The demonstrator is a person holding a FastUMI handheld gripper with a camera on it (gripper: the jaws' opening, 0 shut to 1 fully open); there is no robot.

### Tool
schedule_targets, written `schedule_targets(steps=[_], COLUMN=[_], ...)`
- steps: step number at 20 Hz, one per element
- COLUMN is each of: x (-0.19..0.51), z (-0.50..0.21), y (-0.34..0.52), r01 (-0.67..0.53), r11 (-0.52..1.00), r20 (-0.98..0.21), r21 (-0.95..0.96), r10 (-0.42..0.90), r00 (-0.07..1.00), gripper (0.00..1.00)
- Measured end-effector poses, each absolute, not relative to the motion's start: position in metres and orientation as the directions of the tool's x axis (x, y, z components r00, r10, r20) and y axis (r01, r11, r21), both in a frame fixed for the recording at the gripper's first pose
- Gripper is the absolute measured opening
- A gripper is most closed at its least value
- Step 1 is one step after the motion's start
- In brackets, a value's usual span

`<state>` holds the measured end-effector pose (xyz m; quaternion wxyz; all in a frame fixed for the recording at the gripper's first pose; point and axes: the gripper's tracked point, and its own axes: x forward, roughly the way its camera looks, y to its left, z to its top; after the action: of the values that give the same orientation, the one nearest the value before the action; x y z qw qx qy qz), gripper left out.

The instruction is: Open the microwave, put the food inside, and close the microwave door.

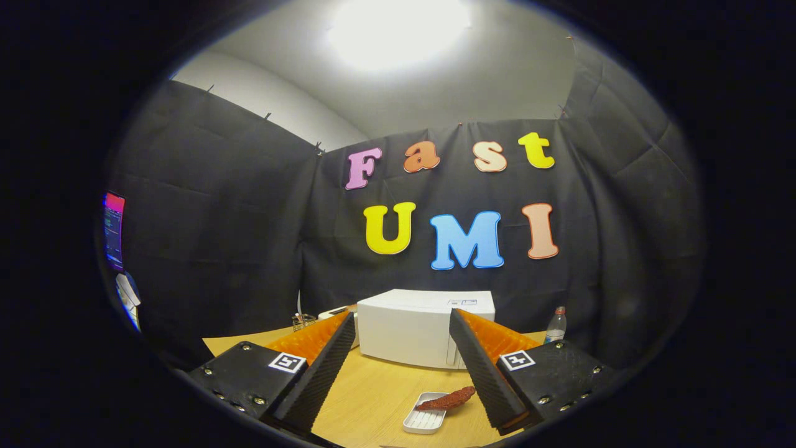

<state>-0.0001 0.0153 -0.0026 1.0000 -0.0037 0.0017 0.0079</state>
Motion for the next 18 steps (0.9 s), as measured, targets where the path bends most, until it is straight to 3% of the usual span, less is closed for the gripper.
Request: schedule_targets(steps=[18], x=[0.043], z=[-0.051], y=[-0.012], r01=[0.082], r11=[0.997], r20=[-0.027], r21=[-0.014], r10=[-0.082], r00=[0.996], gripper=[0.98])
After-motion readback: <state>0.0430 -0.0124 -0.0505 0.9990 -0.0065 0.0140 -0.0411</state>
